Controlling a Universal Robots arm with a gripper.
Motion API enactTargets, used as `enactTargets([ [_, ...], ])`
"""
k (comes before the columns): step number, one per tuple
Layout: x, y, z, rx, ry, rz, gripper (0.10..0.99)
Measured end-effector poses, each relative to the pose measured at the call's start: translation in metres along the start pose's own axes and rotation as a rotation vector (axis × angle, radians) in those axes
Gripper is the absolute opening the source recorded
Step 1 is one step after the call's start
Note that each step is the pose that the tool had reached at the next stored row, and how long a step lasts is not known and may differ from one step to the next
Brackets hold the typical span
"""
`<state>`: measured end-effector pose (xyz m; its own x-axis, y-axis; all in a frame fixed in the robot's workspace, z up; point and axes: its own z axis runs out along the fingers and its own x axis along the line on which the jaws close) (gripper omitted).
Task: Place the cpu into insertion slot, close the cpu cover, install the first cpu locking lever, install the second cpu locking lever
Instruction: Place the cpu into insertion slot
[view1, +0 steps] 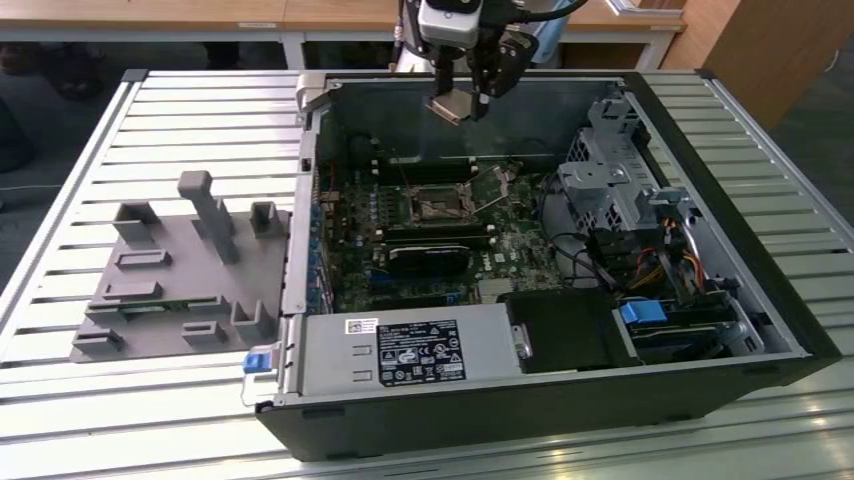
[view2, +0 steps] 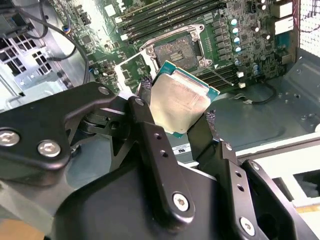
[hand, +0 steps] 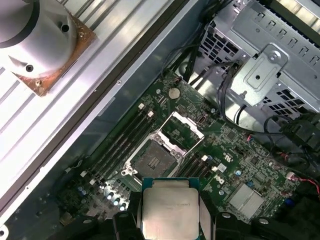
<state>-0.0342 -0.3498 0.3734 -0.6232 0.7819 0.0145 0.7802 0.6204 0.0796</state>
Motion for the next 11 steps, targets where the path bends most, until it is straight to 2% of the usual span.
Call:
enactTargets([
  [11, 0.0003, 0.0002, 0.0009, 0.000, -0.0091, 0.096, 0.541],
])
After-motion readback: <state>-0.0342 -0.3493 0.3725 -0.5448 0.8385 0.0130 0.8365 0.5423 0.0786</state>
